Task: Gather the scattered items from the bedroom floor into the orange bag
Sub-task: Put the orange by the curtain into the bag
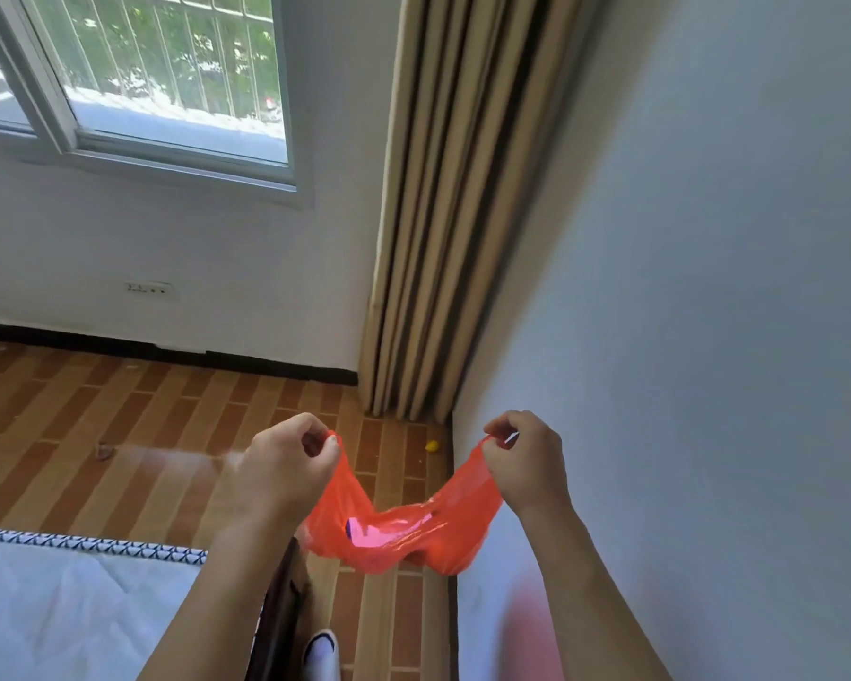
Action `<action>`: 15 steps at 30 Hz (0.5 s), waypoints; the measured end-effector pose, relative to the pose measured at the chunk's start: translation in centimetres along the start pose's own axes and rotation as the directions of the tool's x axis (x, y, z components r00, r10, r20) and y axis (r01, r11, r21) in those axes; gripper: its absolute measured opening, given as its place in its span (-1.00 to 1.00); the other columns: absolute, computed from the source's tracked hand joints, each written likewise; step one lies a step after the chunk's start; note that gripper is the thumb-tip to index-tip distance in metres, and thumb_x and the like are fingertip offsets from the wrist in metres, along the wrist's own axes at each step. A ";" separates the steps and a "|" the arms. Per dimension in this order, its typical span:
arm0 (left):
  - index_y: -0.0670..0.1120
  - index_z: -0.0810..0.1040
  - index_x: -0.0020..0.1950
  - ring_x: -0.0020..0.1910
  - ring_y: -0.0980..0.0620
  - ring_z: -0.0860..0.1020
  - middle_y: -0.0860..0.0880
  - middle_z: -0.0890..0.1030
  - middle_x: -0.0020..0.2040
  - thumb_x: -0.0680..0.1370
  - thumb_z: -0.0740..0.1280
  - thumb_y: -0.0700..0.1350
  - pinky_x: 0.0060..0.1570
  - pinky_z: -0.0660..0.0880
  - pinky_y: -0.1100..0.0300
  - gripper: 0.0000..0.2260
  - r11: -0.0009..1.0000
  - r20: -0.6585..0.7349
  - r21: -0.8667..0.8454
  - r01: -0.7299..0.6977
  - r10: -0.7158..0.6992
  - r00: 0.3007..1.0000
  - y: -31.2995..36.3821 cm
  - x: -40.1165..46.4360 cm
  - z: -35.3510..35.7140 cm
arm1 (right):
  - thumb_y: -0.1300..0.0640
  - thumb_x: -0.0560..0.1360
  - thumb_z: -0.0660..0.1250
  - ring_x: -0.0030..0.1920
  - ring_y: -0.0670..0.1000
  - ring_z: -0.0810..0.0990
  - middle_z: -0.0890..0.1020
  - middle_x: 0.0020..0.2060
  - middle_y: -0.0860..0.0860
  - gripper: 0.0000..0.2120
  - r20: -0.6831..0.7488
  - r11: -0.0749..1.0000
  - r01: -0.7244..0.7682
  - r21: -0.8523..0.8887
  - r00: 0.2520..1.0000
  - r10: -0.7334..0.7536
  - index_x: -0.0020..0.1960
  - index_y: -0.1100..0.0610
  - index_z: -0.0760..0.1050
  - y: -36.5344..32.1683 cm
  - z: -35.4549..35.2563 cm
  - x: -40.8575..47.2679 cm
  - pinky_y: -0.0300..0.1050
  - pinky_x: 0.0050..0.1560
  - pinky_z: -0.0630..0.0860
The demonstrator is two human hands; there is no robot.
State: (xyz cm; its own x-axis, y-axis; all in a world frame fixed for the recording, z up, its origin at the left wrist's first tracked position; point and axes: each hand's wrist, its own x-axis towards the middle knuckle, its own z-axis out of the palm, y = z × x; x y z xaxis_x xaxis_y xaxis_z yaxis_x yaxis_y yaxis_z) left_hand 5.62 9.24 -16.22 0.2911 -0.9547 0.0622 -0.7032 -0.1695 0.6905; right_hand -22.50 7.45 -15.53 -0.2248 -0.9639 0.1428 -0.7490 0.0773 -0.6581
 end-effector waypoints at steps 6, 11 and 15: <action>0.09 0.59 -0.24 -0.30 0.19 0.56 0.17 0.60 -0.35 0.48 0.43 0.01 -0.32 0.50 0.18 -0.89 0.999 0.056 -0.033 -0.007 0.008 0.998 -0.2 8.5 2.2 | 0.31 0.42 0.41 -0.17 -0.07 0.61 0.65 -0.19 -0.08 -0.76 0.032 0.998 -0.023 -0.053 0.999 0.025 -0.17 -0.04 0.60 -2.2 3.6 7.8 -0.42 -0.20 0.40; 0.09 0.61 -0.21 -0.33 0.21 0.55 0.17 0.59 -0.34 0.51 0.43 -0.01 -0.41 0.34 0.30 -0.90 1.000 0.068 -0.022 -0.004 0.006 0.998 -0.7 14.6 3.8 | 0.32 0.41 0.39 -0.16 -0.08 0.62 0.66 -0.19 -0.08 -0.77 0.033 0.998 -0.043 -0.038 0.998 0.044 -0.16 -0.03 0.61 -2.8 7.1 13.1 -0.25 -0.15 0.49; 0.08 0.62 -0.20 -0.31 0.17 0.57 0.16 0.61 -0.33 0.50 0.44 -0.01 -0.39 0.36 0.30 -0.92 0.999 0.075 -0.027 0.030 -0.028 0.997 -1.0 18.2 5.2 | 0.32 0.43 0.38 -0.13 -0.10 0.62 0.66 -0.16 -0.08 -0.79 0.041 0.998 -0.059 -0.028 0.997 0.061 -0.10 0.02 0.65 -2.3 8.9 16.6 -0.25 -0.12 0.54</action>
State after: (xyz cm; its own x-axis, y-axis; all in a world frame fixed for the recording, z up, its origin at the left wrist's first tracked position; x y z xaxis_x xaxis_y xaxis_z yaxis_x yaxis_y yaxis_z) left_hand 8.22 -9.24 -19.52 0.2612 -0.9652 -0.0119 -0.6764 -0.1918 0.7111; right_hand -18.93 -11.00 -18.27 -0.2441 -0.9671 0.0722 -0.7514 0.1416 -0.6445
